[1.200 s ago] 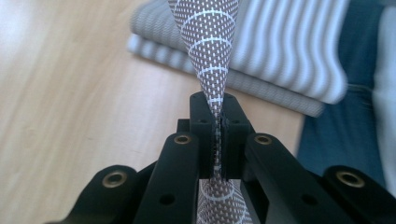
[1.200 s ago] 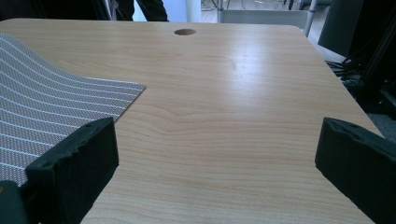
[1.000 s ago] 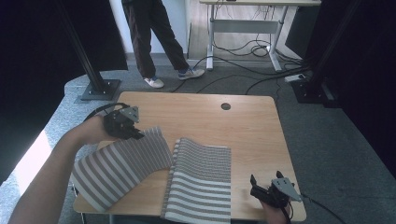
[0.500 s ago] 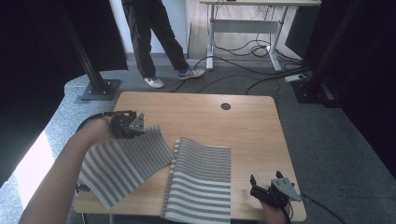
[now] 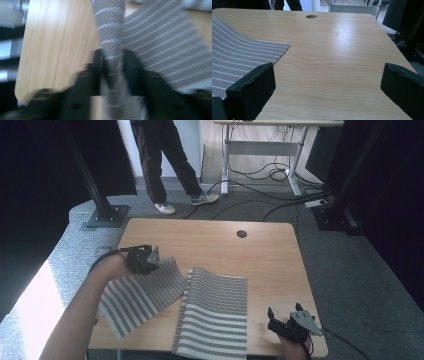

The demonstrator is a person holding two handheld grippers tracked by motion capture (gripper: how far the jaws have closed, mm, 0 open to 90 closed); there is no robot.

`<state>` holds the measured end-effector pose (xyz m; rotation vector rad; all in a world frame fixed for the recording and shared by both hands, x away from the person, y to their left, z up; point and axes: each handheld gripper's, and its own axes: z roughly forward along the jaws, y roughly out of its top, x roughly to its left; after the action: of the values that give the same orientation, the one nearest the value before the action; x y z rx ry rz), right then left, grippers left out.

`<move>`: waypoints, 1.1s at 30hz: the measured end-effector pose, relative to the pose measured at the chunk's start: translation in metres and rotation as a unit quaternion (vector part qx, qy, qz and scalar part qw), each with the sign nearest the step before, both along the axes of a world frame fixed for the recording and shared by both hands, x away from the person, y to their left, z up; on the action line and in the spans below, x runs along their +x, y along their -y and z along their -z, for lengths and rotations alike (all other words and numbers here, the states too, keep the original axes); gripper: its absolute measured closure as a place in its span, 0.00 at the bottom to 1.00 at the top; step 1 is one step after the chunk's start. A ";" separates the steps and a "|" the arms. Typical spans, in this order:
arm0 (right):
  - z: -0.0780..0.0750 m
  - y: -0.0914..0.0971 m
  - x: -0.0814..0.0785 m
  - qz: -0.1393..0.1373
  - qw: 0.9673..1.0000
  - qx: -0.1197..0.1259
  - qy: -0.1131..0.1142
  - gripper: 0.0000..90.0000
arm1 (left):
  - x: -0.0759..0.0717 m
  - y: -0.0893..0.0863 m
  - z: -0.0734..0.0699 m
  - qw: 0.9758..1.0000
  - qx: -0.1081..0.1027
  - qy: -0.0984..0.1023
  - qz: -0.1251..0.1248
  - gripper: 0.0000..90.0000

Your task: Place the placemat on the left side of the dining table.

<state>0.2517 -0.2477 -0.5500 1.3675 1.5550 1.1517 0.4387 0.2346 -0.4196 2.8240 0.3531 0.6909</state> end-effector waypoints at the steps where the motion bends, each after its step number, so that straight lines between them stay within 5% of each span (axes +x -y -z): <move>1: 0.000 0.000 0.000 0.000 1.000 0.000 0.000 0.00 | 0.003 0.000 0.000 1.000 0.003 -0.005 -0.027 0.49; 4: 0.000 0.000 0.000 0.000 1.000 0.001 0.000 0.00 | 0.004 -0.002 -0.001 0.999 -0.006 -0.005 -0.051 0.28; 8: 0.000 0.000 0.000 0.000 1.000 0.000 0.000 0.00 | 0.001 -0.007 -0.003 0.996 -0.044 -0.021 -0.070 0.17; 13: 0.000 0.000 0.000 0.000 1.000 0.001 0.000 0.00 | -0.010 -0.018 0.006 0.993 -0.075 -0.040 -0.086 0.18; 23: 0.000 0.000 0.000 0.000 1.000 0.000 -0.001 0.00 | -0.049 -0.027 0.041 0.987 -0.119 -0.034 -0.098 0.16; 28: 0.000 0.000 0.000 0.001 1.000 0.000 -0.001 0.00 | -0.061 -0.018 0.056 0.982 -0.147 -0.037 -0.114 0.16; 30: 0.000 0.000 0.000 0.001 1.000 0.000 -0.002 0.00 | -0.064 -0.010 0.063 0.977 -0.170 -0.041 -0.125 0.16; 33: 0.000 0.000 0.000 0.001 1.000 0.002 -0.001 0.00 | -0.064 0.003 0.074 0.975 -0.176 -0.049 -0.129 0.16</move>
<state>0.2519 -0.2481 -0.5500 1.3732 1.5531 1.1519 0.3748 0.2317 -0.4936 2.5000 0.7863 0.4778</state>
